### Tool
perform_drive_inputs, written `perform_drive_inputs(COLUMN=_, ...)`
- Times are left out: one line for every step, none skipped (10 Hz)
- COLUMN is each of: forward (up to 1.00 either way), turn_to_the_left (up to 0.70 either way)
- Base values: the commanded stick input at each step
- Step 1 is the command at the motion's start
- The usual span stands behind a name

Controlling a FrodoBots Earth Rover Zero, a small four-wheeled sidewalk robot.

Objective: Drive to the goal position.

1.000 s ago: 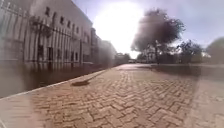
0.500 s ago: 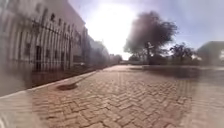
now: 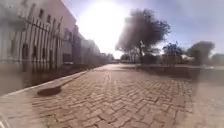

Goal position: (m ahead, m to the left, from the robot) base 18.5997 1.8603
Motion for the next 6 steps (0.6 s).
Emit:
perform_drive_inputs(forward=1.00, turn_to_the_left=-0.27)
perform_drive_inputs(forward=1.00, turn_to_the_left=-0.27)
perform_drive_inputs(forward=1.00, turn_to_the_left=-0.27)
perform_drive_inputs(forward=1.00, turn_to_the_left=-0.27)
perform_drive_inputs(forward=1.00, turn_to_the_left=-0.27)
perform_drive_inputs(forward=1.00, turn_to_the_left=-0.27)
